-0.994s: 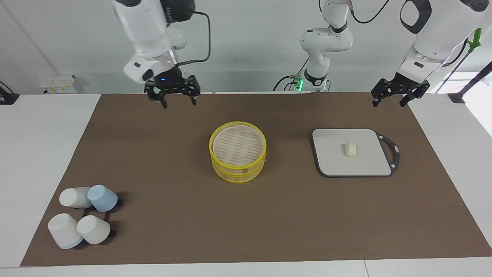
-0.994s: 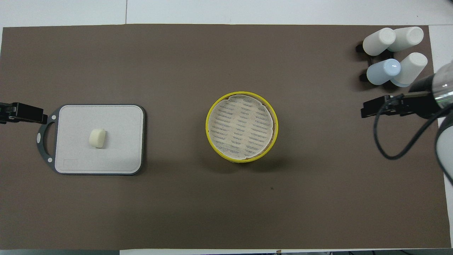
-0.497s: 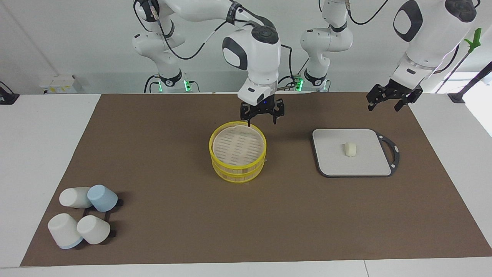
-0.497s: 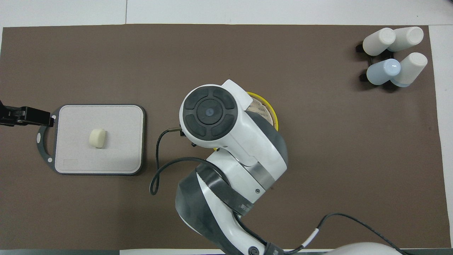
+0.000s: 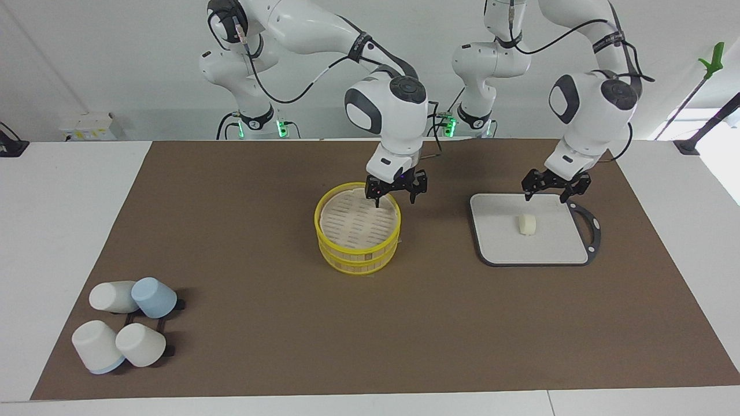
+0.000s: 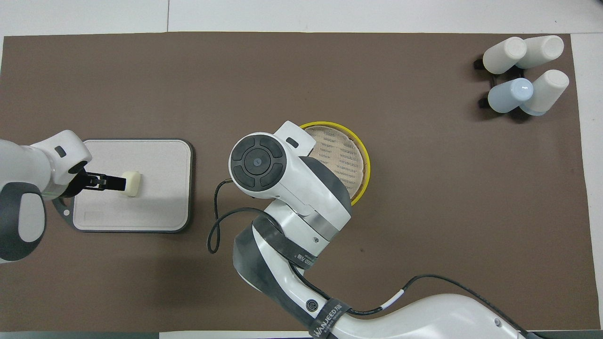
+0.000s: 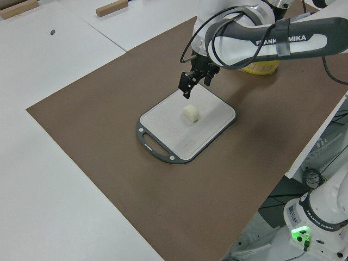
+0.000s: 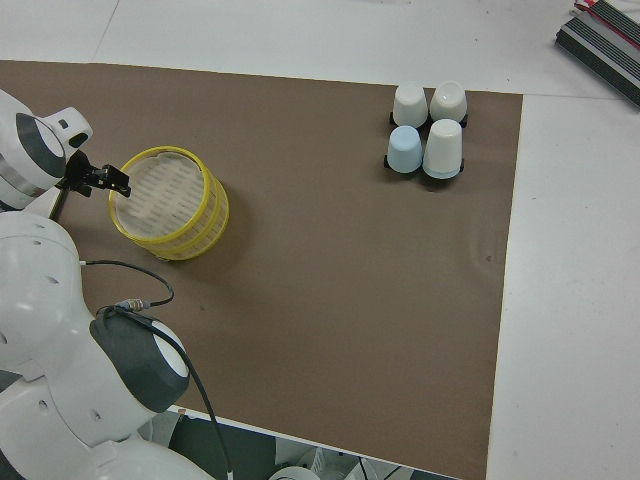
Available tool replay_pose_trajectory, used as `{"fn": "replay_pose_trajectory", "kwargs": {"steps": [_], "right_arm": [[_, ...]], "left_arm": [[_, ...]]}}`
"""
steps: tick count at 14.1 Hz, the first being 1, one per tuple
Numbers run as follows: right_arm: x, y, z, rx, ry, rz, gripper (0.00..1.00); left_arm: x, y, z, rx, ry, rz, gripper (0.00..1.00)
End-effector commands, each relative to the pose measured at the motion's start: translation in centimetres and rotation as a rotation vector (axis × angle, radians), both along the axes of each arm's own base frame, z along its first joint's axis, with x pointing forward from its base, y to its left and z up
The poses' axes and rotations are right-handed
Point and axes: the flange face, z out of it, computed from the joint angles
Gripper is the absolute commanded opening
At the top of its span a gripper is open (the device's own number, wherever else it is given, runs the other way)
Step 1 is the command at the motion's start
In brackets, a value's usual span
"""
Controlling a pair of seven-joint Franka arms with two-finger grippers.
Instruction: Place bun in steamer
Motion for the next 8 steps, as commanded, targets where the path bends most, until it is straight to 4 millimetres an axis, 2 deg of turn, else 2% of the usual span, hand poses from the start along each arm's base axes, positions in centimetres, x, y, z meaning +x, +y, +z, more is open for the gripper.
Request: {"fn": "replay_pose_trajectory", "kwargs": {"steps": [1,5,8], "right_arm": [[-0.3,-0.5,-0.6,0.011,-0.022,0.008,0.97],[-0.8,-0.5,-2.3,0.035,-0.042,0.021,0.77],[-0.7,-0.8,-2.6,0.034,-0.043,0.039,0.76]], "left_arm": [[-0.1,-0.2,-3.9,0.013,-0.015,-0.027,0.99],[0.6,-0.2,-6.4,0.018,-0.047,-0.039,0.96],[0.6,-0.3,-6.9,0.019,-0.043,-0.039,0.92]]}}
